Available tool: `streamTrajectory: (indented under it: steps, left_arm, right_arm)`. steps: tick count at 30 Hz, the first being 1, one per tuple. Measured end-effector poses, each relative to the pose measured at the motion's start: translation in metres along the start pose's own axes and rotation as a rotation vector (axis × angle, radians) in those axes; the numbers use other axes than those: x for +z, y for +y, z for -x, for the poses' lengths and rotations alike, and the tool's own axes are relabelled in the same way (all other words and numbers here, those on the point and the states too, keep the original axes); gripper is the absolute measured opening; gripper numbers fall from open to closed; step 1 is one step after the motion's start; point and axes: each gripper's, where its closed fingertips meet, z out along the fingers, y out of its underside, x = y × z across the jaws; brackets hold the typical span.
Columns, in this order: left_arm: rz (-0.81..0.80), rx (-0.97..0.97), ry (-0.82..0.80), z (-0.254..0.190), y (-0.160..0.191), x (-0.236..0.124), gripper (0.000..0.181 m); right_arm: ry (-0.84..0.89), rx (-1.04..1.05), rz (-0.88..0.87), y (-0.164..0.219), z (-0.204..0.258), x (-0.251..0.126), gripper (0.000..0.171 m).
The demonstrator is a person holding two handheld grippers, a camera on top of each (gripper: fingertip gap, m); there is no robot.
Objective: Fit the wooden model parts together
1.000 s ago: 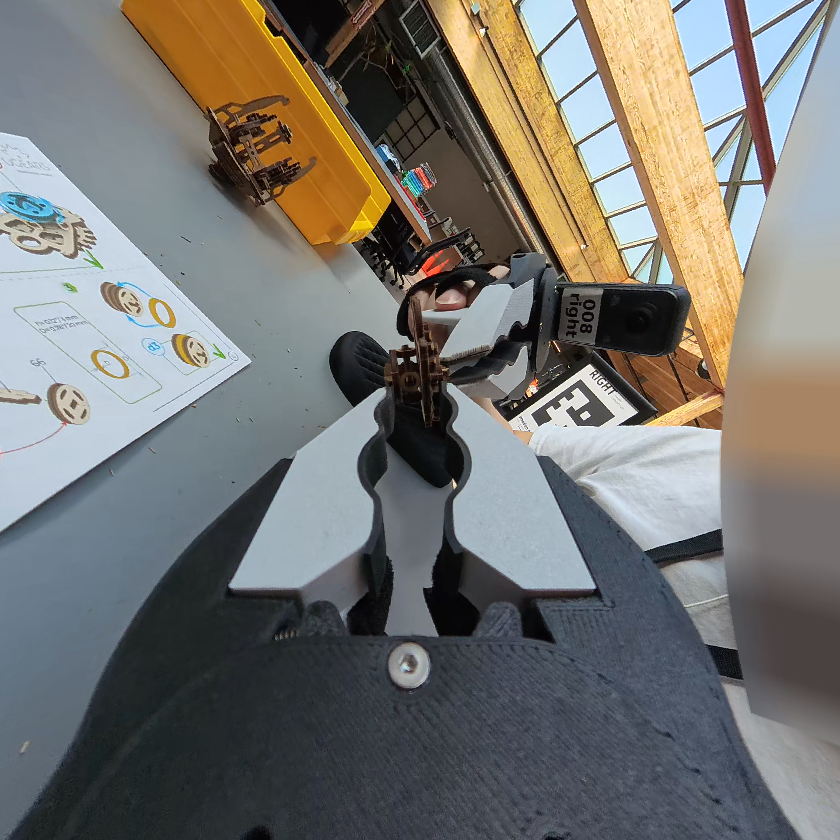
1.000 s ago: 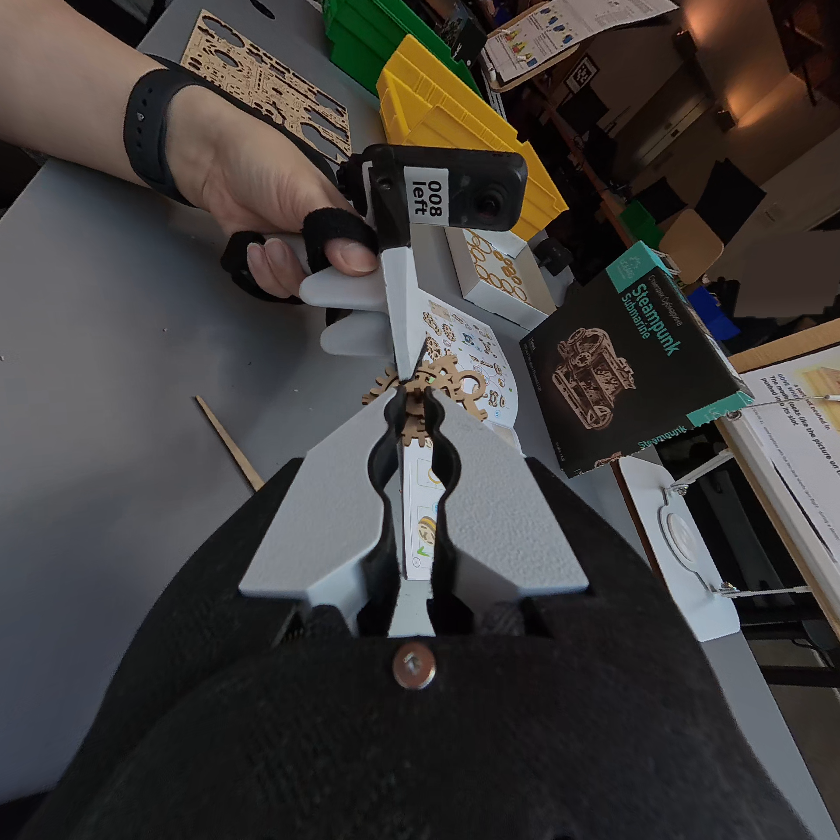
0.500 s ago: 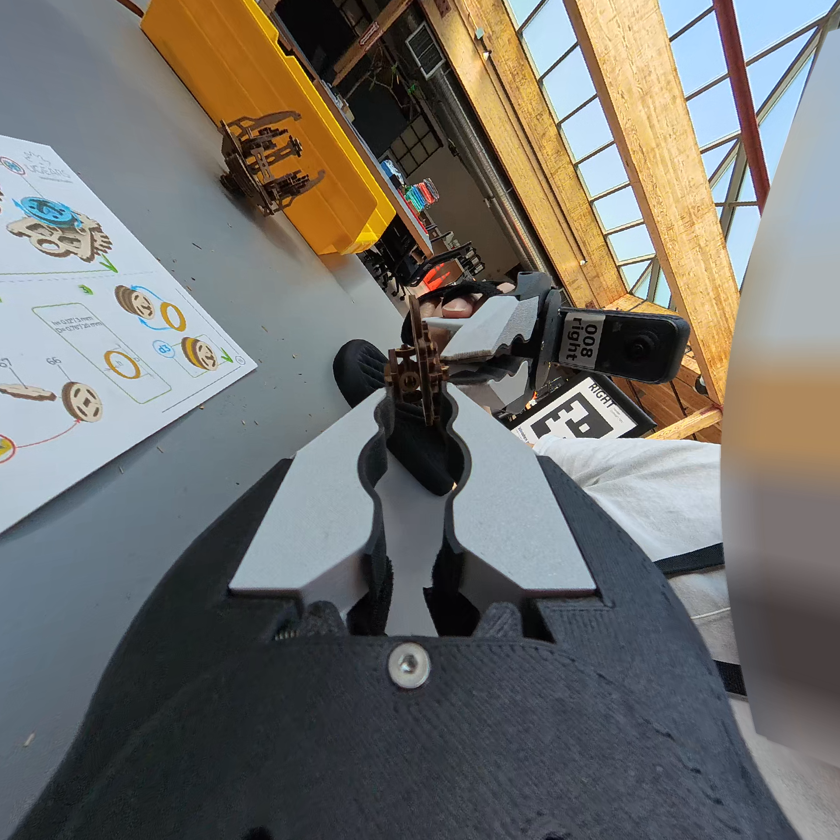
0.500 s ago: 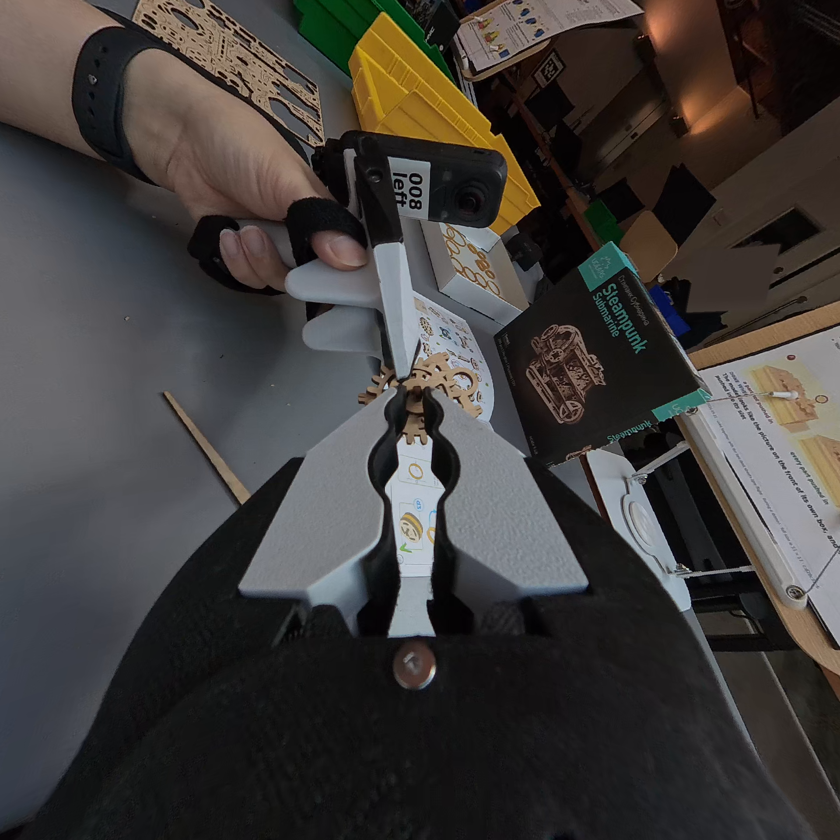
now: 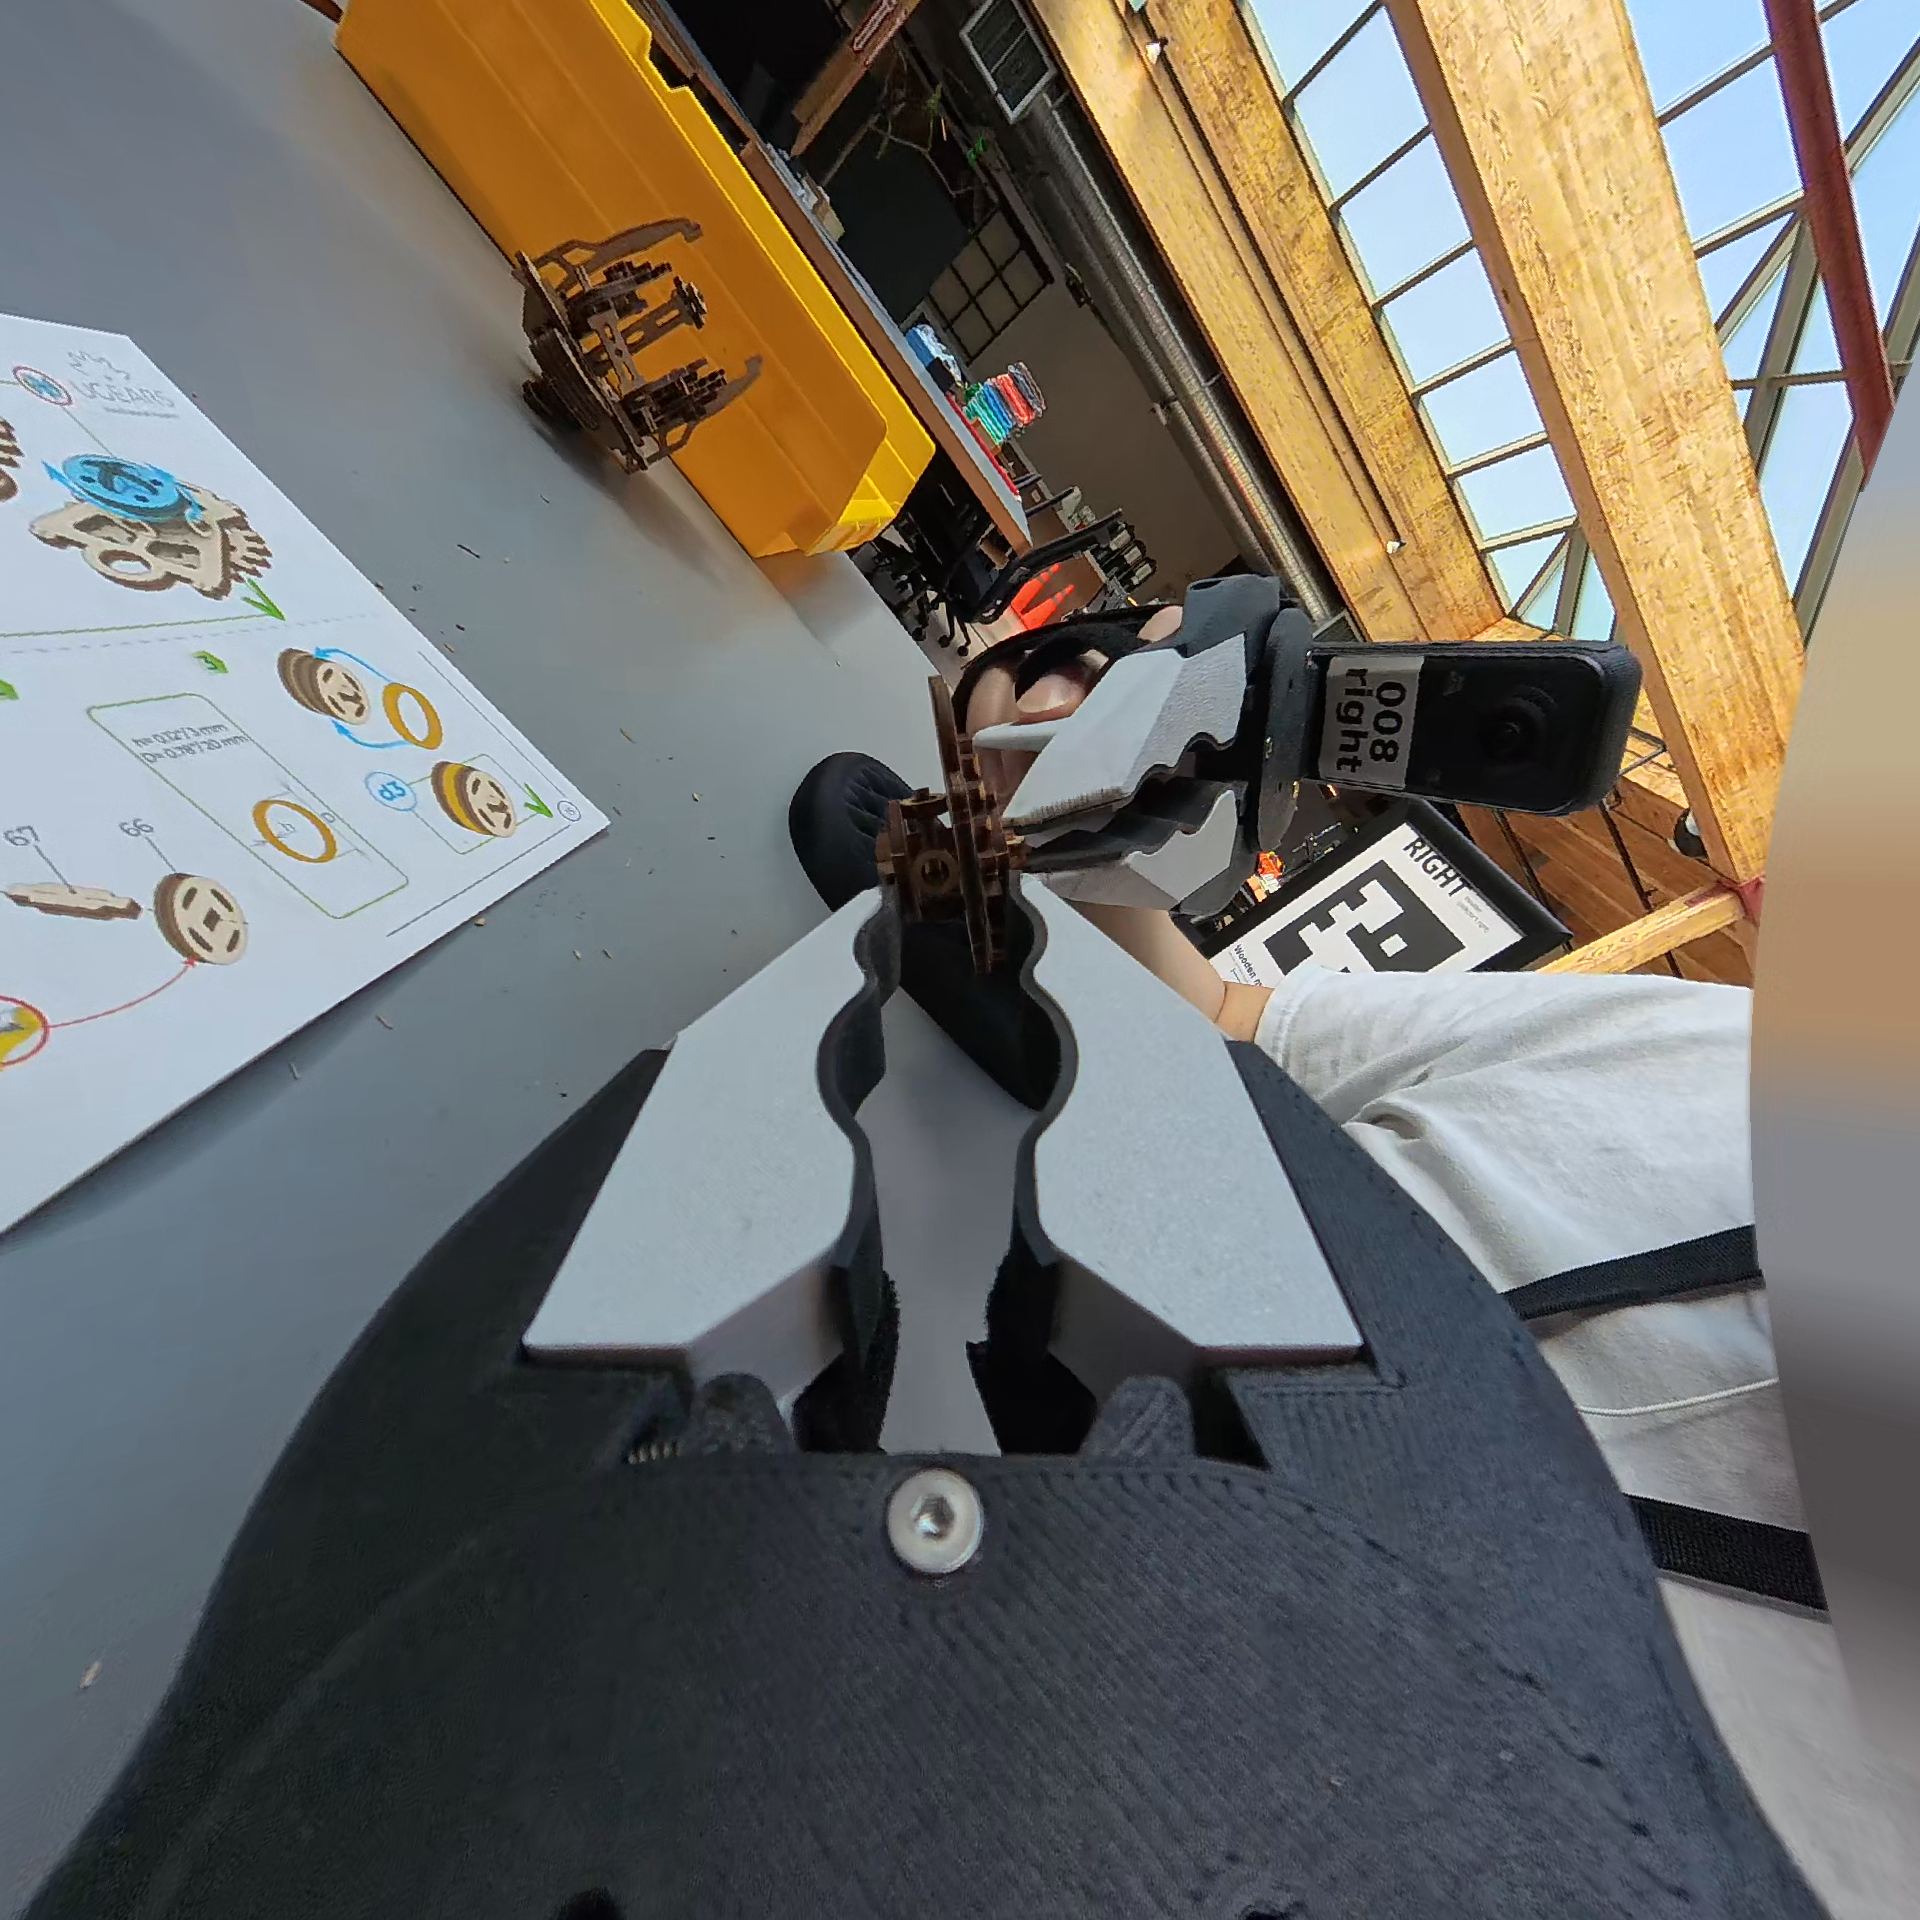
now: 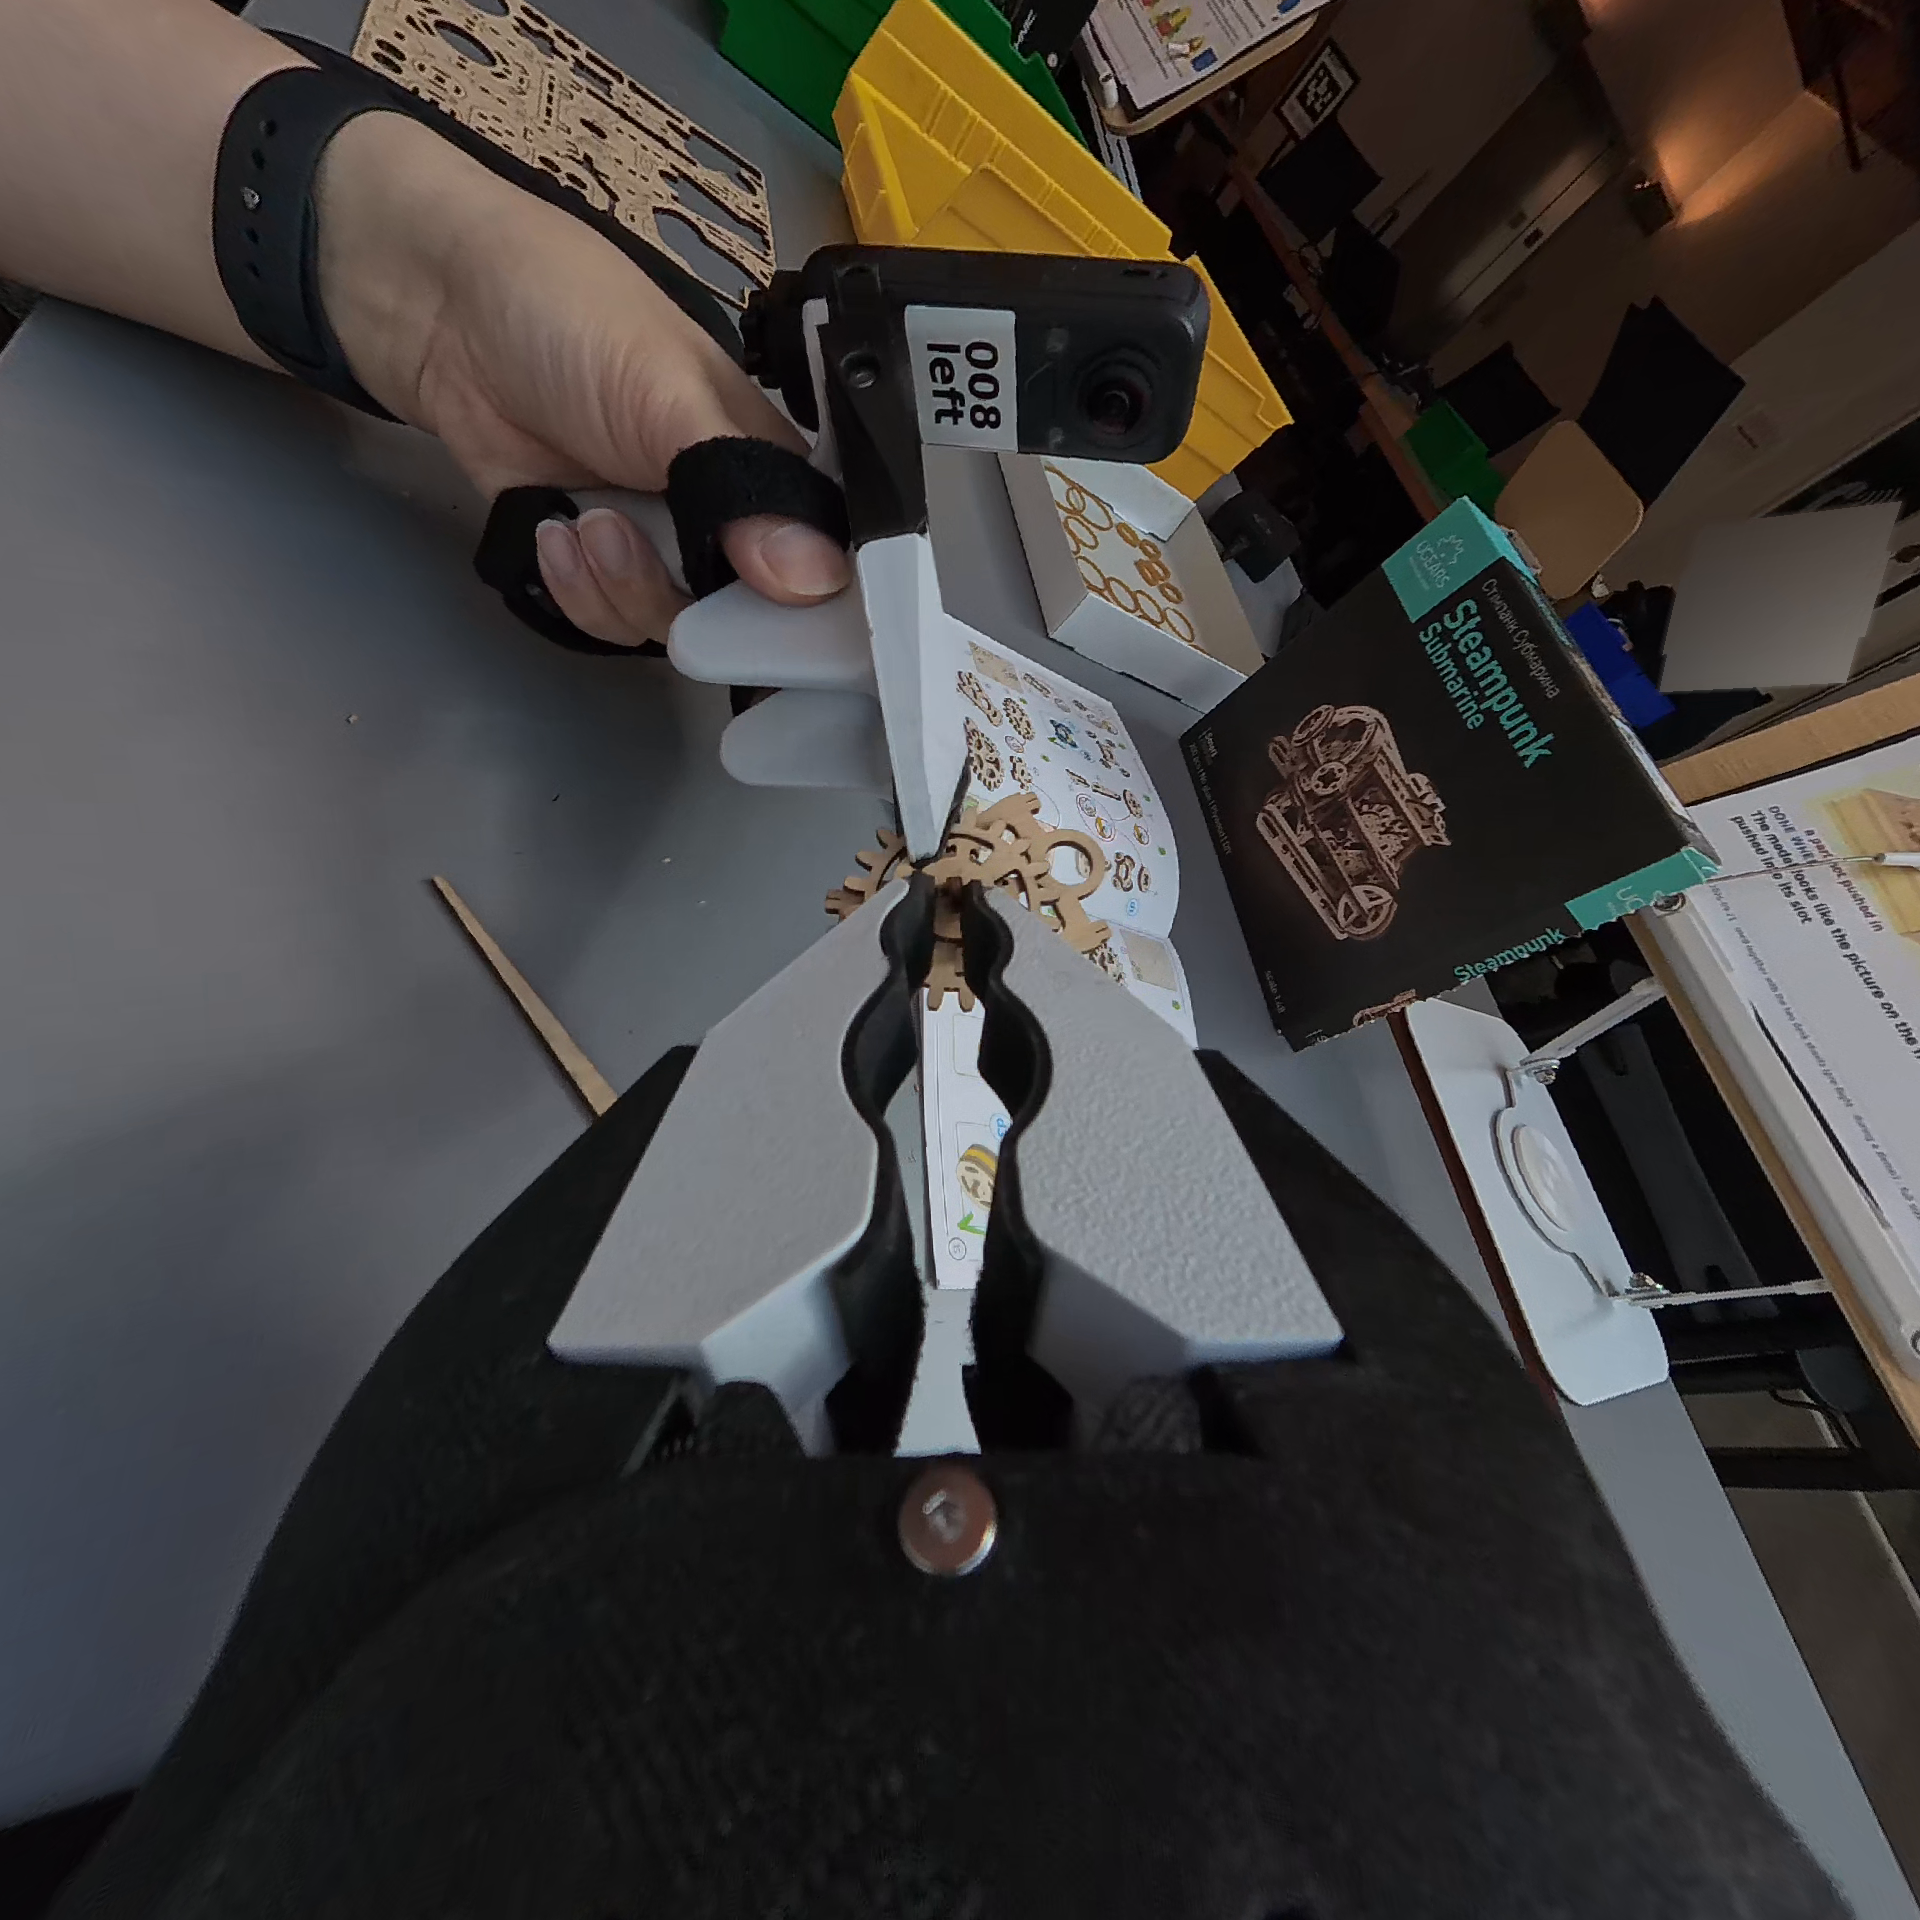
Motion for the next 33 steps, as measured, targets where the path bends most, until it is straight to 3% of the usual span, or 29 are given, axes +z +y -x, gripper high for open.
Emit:
streamTrajectory:
  steps: [15,20,23,25,30,33]
  left_arm:
    - [0.006,0.012,-0.026,0.005,0.001,0.0,0.017]
    - [-0.02,0.016,0.058,-0.009,-0.006,-0.002,0.017]
    - [-0.046,0.028,0.096,-0.015,-0.012,-0.006,0.017]
    - [-0.052,0.037,0.146,-0.024,-0.014,-0.007,0.017]
    - [-0.006,0.113,0.172,-0.034,-0.007,-0.002,0.017]
    - [-0.006,0.14,0.141,-0.031,-0.007,-0.002,0.017]
  right_arm:
    - [-0.007,0.028,0.019,0.006,0.001,0.002,0.004]
    - [-0.059,0.162,-0.148,-0.009,-0.006,-0.005,0.007]
    - [0.0,0.21,-0.244,-0.016,-0.023,-0.02,0.027]
    - [-0.042,0.319,-0.317,-0.019,-0.026,-0.028,0.038]
    - [-0.364,0.824,-0.427,-0.017,-0.021,-0.023,0.037]
    - [-0.49,0.981,-0.405,-0.013,-0.012,-0.018,0.037]
